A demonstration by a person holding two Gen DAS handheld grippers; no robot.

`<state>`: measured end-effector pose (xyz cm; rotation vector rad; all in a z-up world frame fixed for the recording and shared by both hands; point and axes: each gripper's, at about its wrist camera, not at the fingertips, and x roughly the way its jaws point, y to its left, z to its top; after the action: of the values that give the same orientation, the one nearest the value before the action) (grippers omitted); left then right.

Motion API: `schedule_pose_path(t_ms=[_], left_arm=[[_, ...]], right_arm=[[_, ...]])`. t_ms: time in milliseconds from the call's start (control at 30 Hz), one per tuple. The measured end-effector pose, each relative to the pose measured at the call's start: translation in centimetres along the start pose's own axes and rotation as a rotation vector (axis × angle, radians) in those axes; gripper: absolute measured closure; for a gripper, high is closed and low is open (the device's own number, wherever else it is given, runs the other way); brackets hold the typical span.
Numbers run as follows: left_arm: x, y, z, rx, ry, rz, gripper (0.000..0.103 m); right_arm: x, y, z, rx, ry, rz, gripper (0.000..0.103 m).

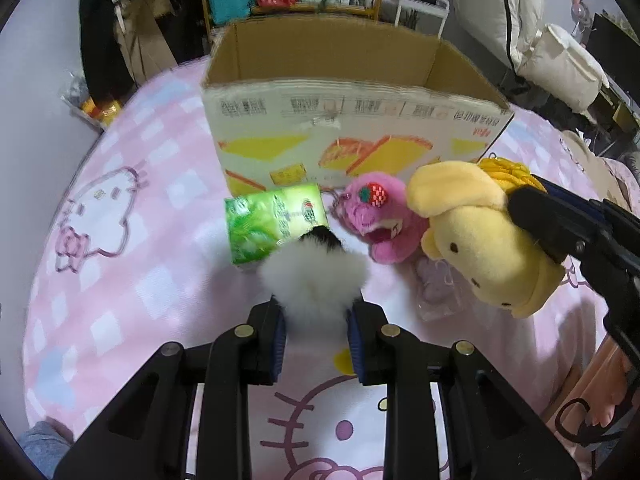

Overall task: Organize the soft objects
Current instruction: 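Grasp the white chick plush with the left tool while the right tool grasps the yellow dog, then carry the chick and yellow dog over the box and release both inside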

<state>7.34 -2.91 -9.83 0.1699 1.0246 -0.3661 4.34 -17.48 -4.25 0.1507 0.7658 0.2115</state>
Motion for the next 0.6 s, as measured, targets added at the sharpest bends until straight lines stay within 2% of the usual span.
schedule_pose_path(t_ms=[333, 600], left_arm=[[-6.6, -1.0, -0.2, 0.047, -0.265, 0.071, 0.077], [-11.2, -1.8, 1.9, 0.048, -0.445, 0.101, 0.077]], right_arm=[[-3.6, 0.0, 1.6, -0.01, -0.172, -0.047, 0.086], [-5.3, -0.5, 3.9, 0.0, -0.257, -0.051, 0.086]])
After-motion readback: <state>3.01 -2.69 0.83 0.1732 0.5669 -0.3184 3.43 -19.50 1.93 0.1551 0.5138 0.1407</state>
